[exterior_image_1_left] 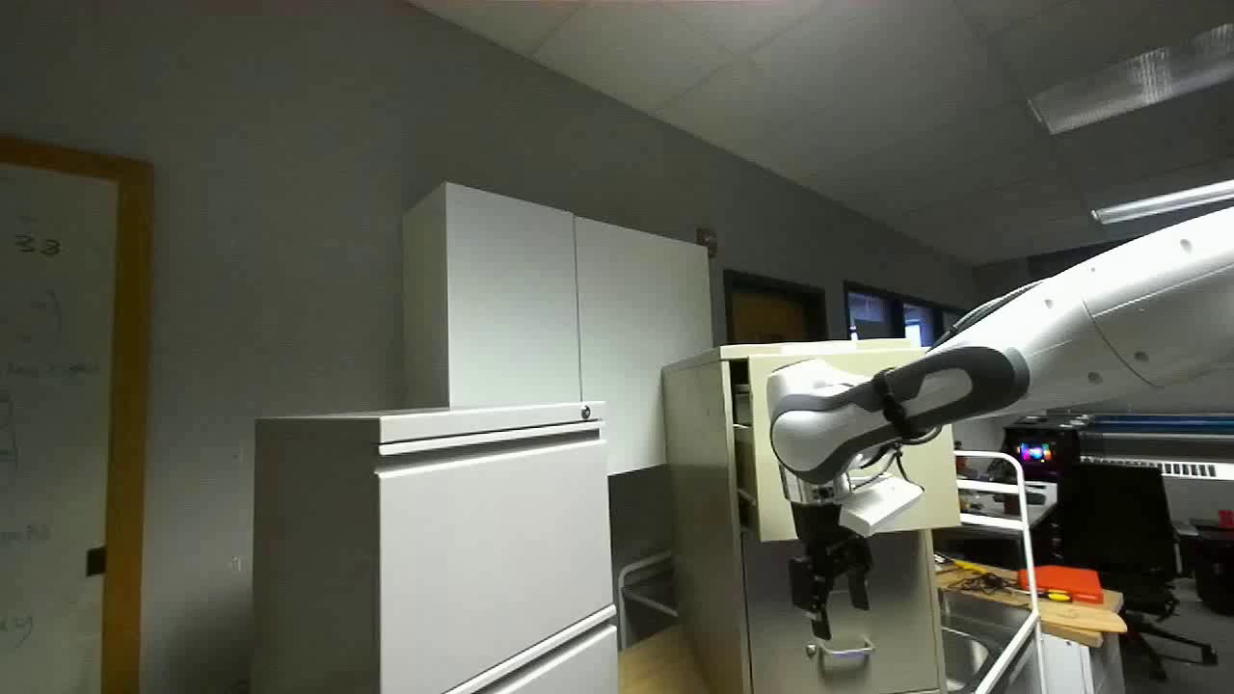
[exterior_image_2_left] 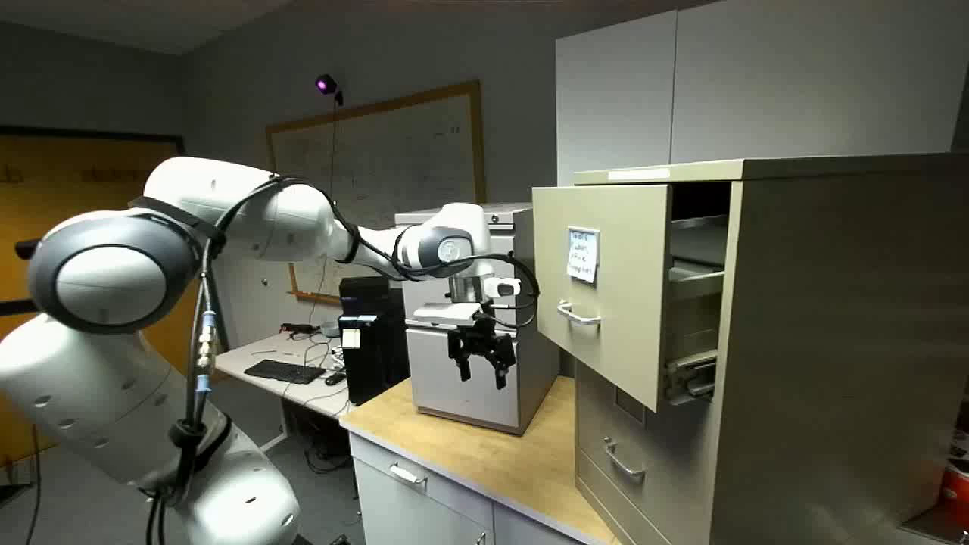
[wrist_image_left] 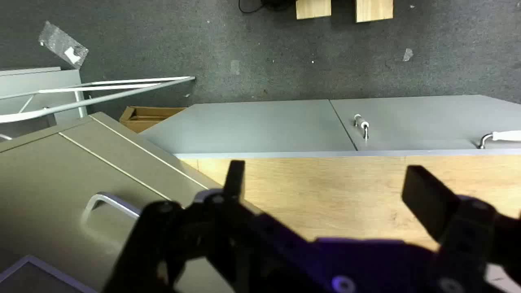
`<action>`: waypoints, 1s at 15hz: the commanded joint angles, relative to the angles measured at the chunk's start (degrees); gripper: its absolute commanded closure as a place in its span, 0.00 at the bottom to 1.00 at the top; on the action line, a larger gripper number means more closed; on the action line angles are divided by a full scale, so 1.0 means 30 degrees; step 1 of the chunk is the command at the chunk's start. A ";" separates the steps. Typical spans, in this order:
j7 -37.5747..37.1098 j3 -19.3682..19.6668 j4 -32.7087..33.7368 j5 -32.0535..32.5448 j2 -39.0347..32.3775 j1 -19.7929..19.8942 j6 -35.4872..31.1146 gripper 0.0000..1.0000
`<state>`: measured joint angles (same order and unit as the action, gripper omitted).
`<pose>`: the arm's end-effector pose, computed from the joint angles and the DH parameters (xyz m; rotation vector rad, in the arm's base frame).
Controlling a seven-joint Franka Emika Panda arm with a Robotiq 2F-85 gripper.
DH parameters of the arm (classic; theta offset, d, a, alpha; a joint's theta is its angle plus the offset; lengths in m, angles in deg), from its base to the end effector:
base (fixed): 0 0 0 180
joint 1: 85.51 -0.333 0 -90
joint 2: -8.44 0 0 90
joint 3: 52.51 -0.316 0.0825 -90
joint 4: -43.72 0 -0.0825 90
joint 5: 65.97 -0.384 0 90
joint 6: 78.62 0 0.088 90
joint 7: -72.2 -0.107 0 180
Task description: Close the upper drawer
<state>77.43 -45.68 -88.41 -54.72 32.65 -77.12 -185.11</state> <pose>0.4030 -0.1295 0.5056 3.0044 -0.1578 -0.0747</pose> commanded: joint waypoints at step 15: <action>-0.6940 -0.1519 0.0239 0.0925 -0.0299 0.0221 -0.0239 0.00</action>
<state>62.22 -47.99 -88.39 -53.91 31.58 -76.97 -184.82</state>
